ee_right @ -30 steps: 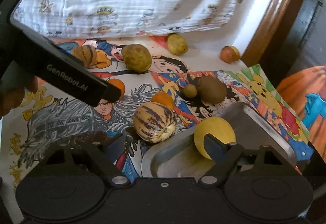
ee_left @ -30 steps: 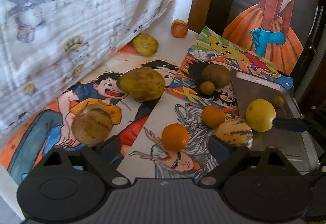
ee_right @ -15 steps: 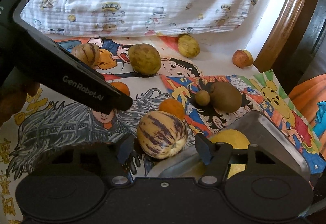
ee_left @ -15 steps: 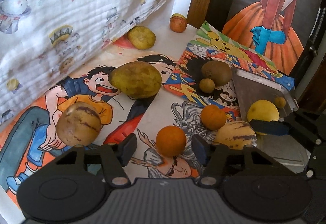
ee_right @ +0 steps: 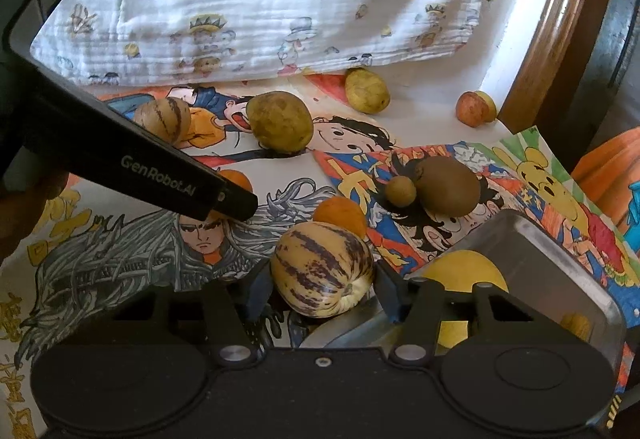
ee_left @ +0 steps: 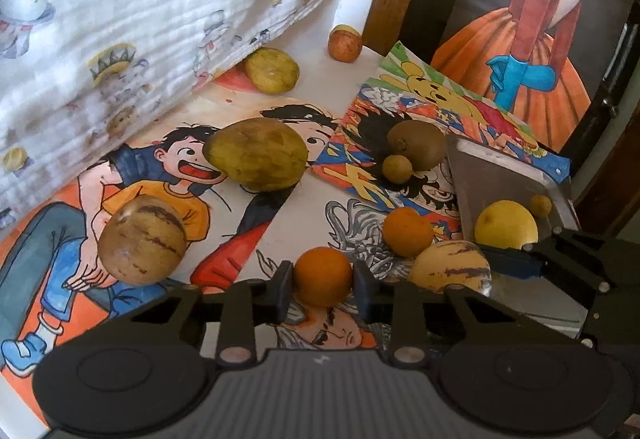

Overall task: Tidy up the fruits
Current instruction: 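Grasp an orange mandarin with the left tool while the right tool grasps the striped melon, then lower the mandarin into the tray with the left tool while the right tool sets the melon beside it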

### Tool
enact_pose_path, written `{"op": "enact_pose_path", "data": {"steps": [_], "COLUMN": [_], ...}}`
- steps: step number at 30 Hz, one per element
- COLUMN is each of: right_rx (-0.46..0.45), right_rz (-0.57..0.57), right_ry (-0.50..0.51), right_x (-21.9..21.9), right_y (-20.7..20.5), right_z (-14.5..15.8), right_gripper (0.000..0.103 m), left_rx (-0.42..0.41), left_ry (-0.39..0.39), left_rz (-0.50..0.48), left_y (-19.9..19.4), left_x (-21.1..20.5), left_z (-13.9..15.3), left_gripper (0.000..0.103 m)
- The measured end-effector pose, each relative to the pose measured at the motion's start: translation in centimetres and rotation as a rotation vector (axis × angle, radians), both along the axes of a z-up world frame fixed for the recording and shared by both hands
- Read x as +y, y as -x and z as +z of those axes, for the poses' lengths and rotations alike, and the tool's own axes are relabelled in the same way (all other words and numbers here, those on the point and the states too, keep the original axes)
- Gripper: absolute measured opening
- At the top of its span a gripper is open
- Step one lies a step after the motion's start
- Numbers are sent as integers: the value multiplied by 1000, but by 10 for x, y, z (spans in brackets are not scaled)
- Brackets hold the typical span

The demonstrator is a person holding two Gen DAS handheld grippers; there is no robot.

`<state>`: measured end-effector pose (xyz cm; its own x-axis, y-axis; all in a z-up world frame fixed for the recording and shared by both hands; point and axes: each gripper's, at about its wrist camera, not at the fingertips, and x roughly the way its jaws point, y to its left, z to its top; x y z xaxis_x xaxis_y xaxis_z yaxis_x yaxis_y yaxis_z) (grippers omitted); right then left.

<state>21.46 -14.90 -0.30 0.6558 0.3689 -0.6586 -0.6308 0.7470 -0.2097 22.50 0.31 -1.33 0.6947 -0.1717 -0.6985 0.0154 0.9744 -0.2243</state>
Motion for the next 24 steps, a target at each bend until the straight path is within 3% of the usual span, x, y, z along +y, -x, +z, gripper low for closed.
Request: {"op": "enact_pose_path", "data": {"steps": [14,24], "right_rx": [7,-49], "right_rz": [-83,-289], "right_ry": [-203,-330], "right_x": [-36,-107], "right_y": [17,21], "right_z": [23,46], "right_gripper": [56,56], "left_rx": [-20,-84], "left_ry": [14,12], "left_rz": [69,-36], "left_y": [11,15], "left_x": [-6,-54], "left_z": [14,26], "left_gripper": [34,34]}}
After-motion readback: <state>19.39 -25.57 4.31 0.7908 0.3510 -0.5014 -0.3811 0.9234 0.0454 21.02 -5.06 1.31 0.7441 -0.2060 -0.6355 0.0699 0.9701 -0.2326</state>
